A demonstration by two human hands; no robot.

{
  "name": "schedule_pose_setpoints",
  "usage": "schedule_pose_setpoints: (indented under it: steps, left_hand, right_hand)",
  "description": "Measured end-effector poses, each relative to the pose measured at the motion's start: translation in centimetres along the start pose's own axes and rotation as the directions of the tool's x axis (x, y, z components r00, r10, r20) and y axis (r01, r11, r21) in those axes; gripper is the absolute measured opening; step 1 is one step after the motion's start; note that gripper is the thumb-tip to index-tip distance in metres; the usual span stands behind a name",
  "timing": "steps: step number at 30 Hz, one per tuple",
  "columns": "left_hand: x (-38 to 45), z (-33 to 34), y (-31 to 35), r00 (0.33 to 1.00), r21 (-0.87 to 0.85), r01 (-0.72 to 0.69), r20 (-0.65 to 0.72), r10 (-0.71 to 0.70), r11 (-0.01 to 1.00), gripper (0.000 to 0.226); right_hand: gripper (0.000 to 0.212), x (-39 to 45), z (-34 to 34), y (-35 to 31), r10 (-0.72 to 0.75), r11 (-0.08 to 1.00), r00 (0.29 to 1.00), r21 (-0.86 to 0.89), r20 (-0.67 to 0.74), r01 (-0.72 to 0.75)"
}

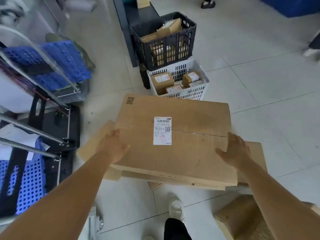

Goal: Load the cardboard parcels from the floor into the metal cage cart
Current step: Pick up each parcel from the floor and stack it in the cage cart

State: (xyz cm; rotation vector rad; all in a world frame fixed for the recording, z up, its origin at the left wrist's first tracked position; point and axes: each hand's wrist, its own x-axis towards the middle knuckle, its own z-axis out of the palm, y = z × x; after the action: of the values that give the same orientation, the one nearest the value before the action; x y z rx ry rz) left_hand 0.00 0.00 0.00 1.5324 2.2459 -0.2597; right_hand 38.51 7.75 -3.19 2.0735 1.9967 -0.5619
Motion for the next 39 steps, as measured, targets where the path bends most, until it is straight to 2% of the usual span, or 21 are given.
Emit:
schedule_pose_setpoints:
  steps: [5,9,12,15,19,26,30,32,35,39]
  left_hand:
    - [4.7,1.1,-0.7,0.994,-0.111,0.097,0.066,-0.090,0.989,0.083]
    - [7.6,2.7,-1.2,0.981,-0.235,0.186,0.093,-0.168,0.954,0.094]
    - [9.0,3.6,-1.3,0.971,-0.331,0.237,0.105,-0.214,0.913,0.105]
    - [10.1,4.3,-1.7,0.961,-0.454,0.275,0.106,-0.254,0.848,0.113]
    - [10.2,4.5,-2.1,0.948,-0.542,0.315,0.133,-0.290,0.779,0.117]
    - [8.0,4.7,-1.8,0.937,-0.642,0.324,0.115,-0.330,0.695,0.108]
    - [5.6,4.7,-2.5,0.927,-0.671,0.345,0.132,-0.352,0.656,0.117]
    - [4.2,4.2,-2.8,0.922,-0.683,0.337,0.101,-0.374,0.648,0.115]
    - [2.3,2.9,-3.7,0.920,-0.714,0.295,0.034,-0.389,0.635,0.106]
    - [-0.8,0.2,-6.0,0.917,-0.743,0.245,-0.031,-0.397,0.623,0.109]
  right_hand:
    - [0.086,4.7,2.1,0.6,0.110,0.971,0.994,0.208,0.028,-0.114]
    - [0.095,6.8,3.5,0.7,0.209,0.869,0.974,0.439,0.093,-0.228]
    - [0.099,7.4,4.1,1.3,0.224,0.812,0.965,0.522,0.135,-0.261]
    - [0.103,7.3,4.8,2.0,0.220,0.779,0.963,0.567,0.152,-0.268]
    - [0.094,6.7,5.5,2.6,0.260,0.735,0.952,0.606,0.163,-0.305]
    - [0.086,5.0,4.8,2.5,0.270,0.706,0.950,0.638,0.156,-0.306]
    - [0.099,3.8,3.9,2.8,0.250,0.707,0.955,0.644,0.158,-0.292]
    - [0.106,3.0,3.1,2.4,0.233,0.716,0.964,0.648,0.129,-0.259]
    - [0.102,1.9,1.2,1.5,0.206,0.705,0.975,0.678,0.086,-0.209]
    - [0.100,-0.6,-1.9,-1.0,0.146,0.713,0.989,0.691,0.017,-0.117]
